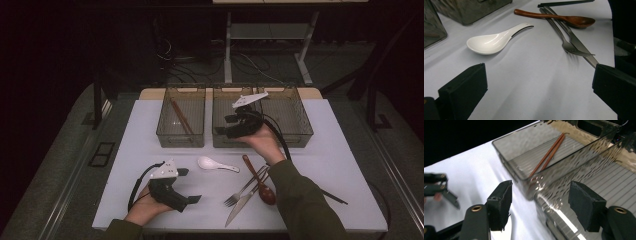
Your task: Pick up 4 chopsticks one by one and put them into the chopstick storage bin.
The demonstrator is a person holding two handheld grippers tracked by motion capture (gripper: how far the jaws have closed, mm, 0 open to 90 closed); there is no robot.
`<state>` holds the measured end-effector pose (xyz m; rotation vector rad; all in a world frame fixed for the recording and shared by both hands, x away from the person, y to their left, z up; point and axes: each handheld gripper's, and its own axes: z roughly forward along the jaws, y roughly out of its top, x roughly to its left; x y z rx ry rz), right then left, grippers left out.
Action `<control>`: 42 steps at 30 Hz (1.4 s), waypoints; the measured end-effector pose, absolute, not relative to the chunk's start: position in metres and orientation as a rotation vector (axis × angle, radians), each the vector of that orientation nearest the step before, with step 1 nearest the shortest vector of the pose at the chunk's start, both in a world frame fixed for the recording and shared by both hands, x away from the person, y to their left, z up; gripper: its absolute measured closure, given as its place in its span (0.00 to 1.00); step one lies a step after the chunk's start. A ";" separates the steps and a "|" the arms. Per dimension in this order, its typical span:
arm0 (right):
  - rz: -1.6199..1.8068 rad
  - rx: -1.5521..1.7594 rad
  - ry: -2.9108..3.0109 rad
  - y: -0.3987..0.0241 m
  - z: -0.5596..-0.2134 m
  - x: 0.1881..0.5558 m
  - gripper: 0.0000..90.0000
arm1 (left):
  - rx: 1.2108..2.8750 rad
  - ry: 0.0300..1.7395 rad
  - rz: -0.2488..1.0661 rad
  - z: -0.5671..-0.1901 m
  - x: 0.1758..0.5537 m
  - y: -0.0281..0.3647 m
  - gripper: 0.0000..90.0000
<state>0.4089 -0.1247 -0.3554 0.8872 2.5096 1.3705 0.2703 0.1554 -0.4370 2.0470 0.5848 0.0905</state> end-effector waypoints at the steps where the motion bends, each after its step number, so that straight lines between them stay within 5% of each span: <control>1: 1.371 0.883 2.516 -0.128 -0.356 0.406 0.39 | 2.050 0.585 0.090 -0.437 0.271 0.155 0.00; 42: 1.279 0.985 2.448 -0.292 -0.399 0.315 0.36 | 2.072 0.572 0.127 -0.440 0.275 0.161 0.00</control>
